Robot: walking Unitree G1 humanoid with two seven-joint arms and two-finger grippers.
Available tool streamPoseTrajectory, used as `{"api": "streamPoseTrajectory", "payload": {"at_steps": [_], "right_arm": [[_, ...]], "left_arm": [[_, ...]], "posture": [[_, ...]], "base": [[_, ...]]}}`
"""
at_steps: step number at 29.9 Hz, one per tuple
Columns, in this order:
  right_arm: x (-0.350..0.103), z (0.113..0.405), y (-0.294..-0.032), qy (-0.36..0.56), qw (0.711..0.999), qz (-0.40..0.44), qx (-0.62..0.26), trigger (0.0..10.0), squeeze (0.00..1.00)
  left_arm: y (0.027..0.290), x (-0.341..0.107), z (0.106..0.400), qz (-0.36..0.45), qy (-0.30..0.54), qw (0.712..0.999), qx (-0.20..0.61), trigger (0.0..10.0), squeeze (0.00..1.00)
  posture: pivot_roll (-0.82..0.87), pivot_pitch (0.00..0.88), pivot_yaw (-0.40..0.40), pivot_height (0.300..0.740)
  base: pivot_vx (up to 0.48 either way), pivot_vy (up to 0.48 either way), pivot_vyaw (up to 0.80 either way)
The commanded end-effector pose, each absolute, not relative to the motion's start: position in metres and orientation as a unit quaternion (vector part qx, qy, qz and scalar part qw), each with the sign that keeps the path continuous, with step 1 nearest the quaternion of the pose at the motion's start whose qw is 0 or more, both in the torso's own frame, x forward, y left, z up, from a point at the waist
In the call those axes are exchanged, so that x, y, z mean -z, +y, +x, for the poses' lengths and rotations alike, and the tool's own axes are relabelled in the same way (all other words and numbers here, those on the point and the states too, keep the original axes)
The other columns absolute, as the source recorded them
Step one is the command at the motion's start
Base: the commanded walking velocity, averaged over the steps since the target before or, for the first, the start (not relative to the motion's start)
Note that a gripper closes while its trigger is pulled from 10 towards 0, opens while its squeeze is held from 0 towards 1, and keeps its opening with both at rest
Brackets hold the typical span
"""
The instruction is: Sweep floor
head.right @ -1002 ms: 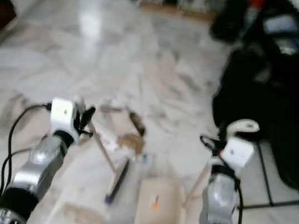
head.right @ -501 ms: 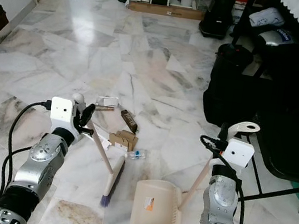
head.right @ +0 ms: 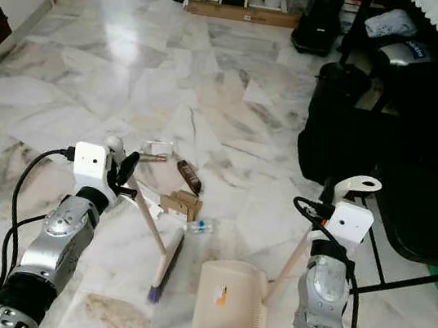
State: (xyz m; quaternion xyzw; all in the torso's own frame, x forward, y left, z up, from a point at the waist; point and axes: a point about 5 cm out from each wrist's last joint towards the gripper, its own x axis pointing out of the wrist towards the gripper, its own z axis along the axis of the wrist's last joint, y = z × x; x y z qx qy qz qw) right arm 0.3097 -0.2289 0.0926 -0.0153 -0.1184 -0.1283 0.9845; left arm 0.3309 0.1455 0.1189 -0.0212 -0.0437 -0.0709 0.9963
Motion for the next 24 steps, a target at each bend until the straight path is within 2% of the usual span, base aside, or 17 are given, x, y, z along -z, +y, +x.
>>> {"api": "streamPoseTrajectory", "payload": {"at_steps": [1,24], "right_arm": [[-0.1013,0.3125,-0.2290,-0.135,0.982,-0.015,0.127,10.0,0.00],[-0.1036,0.3145,-0.2275,-0.138,0.983,-0.017,0.121,10.0,0.00]], "left_arm": [[0.1477,-0.1265,0.3307,-0.018,-0.062,0.995,0.072,10.0,0.00],[0.1473,-0.1279,0.3304,-0.018,-0.068,0.995,0.073,10.0,0.00]], "posture": [[0.11,0.134,-0.008,0.740],[0.11,0.111,-0.008,0.740]], "base": [[0.296,0.000,0.00],[0.342,0.000,0.00]]}}
